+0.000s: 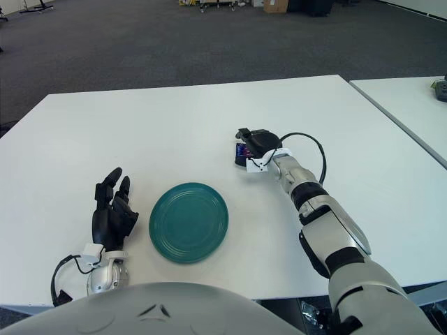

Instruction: Put the gum into the plate.

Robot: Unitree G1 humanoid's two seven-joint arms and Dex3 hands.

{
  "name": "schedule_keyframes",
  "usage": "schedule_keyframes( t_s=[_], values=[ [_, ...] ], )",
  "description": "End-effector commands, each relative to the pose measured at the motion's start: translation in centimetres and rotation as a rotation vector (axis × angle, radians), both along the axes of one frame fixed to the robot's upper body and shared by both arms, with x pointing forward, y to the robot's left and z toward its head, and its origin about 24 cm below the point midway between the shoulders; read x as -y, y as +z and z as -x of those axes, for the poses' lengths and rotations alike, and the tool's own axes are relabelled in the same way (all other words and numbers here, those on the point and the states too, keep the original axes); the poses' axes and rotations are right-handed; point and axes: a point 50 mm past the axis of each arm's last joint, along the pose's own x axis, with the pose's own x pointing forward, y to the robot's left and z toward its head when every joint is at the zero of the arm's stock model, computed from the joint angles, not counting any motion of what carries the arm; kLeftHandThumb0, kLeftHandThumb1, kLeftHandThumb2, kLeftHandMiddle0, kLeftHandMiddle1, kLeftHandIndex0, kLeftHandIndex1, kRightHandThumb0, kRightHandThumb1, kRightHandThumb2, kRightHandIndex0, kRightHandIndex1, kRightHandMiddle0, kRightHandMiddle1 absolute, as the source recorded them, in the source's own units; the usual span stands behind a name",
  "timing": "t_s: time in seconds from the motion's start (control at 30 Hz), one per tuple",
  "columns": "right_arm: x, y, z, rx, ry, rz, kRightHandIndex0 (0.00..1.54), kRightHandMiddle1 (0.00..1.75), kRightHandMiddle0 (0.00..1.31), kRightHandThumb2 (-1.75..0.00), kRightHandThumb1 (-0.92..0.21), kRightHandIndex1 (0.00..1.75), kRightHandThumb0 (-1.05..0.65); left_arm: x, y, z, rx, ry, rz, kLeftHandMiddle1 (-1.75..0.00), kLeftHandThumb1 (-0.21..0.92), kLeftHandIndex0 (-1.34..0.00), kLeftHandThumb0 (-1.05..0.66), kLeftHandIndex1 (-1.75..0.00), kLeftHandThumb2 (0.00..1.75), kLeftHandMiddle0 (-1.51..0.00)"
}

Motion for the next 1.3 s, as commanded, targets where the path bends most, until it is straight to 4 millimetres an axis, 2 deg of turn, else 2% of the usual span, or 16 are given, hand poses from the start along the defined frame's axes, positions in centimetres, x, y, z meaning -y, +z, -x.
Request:
schedule_keyframes(
  t_s=[0.0, 0.3, 0.43, 0.53, 0.7, 0.73, 0.8, 0.9, 1.0, 1.1, 1.23, 1.27],
  values=[
    [0.3, 0.8, -0.6, 0.029, 0.0, 0.011, 0.26, 0.64, 0.0, -0.79, -0.92, 0.0, -0.86, 1.6, -0.8, -1.6, -0.035, -0.022, 0.08, -0.01, 0.92, -0.03, -0.93, -0.87, 1.03, -0.41],
    [0.8, 0.9, -0.7, 0.031, 0.007, 0.048, 0.28, 0.66, 0.0, -0.82, -0.92, 0.01, -0.83, 1.8, -0.7, -1.8, -0.039, -0.03, 0.072, 0.0, 0.92, 0.0, -0.91, -0.86, 1.04, -0.39],
    [1.0, 1.1, -0.8, 0.044, 0.019, 0.064, 0.33, 0.75, 0.0, -0.82, -0.92, 0.03, -0.82, 1.8, -0.7, -1.9, -0.036, -0.033, 0.071, 0.0, 0.92, 0.0, -0.91, -0.86, 1.04, -0.39],
    [1.1, 1.3, -0.8, 0.06, 0.038, 0.085, 0.41, 0.89, 0.01, -0.82, -0.92, 0.08, -0.81, 1.7, -0.6, -2.0, -0.032, -0.032, 0.069, 0.0, 0.92, 0.0, -0.92, -0.86, 1.04, -0.4],
    [1.2, 1.5, -0.8, 0.079, 0.068, 0.118, 0.49, 0.95, 0.04, -0.81, -0.92, 0.13, -0.79, 1.7, -0.6, -2.1, -0.028, -0.032, 0.072, -0.01, 0.92, -0.01, -0.91, -0.87, 1.04, -0.41],
    [1.3, 1.5, -0.8, 0.082, 0.074, 0.123, 0.48, 0.96, 0.04, -0.81, -0.92, 0.17, -0.79, 1.7, -0.5, -2.1, -0.026, -0.032, 0.073, -0.01, 0.92, -0.01, -0.91, -0.87, 1.04, -0.41],
    [1.4, 1.6, -0.8, 0.084, 0.083, 0.135, 0.37, 1.0, 0.04, -0.81, -0.92, 0.46, -0.79, 1.8, -0.5, -2.1, -0.023, -0.031, 0.077, -0.01, 0.92, -0.01, -0.91, -0.87, 1.03, -0.42],
    [1.5, 1.7, -0.8, 0.084, 0.098, 0.152, 0.27, 1.05, 0.04, -0.8, -0.92, 0.75, -0.78, 1.8, -0.4, -2.1, -0.019, -0.029, 0.085, -0.02, 0.92, -0.02, -0.91, -0.88, 1.02, -0.42],
    [1.6, 1.8, -0.9, 0.079, 0.109, 0.164, 0.21, 1.1, 0.05, -0.79, -0.92, 0.96, -0.78, 1.8, -0.3, -2.2, -0.014, -0.028, 0.09, -0.02, 0.92, -0.02, -0.91, -0.88, 1.02, -0.43],
    [1.7, 1.8, -0.9, 0.076, 0.119, 0.17, 0.17, 1.16, 0.05, -0.77, -0.92, 1.12, -0.77, 1.8, -0.2, -2.2, -0.011, -0.029, 0.093, -0.01, 0.92, -0.02, -0.91, -0.88, 1.01, -0.43],
    [1.9, 1.9, -1.0, 0.072, 0.12, 0.177, 0.15, 1.25, 0.05, -0.76, -0.92, 1.24, -0.77, 1.8, -0.1, -2.2, -0.009, -0.032, 0.095, -0.01, 0.92, -0.02, -0.91, -0.88, 1.01, -0.42],
    [2.0, 2.0, -1.0, 0.071, 0.116, 0.178, 0.16, 1.35, 0.06, -0.75, -0.92, 1.28, -0.76, 1.8, -0.1, -2.2, -0.008, -0.033, 0.095, -0.01, 0.92, -0.02, -0.91, -0.88, 1.0, -0.42]
  ],
)
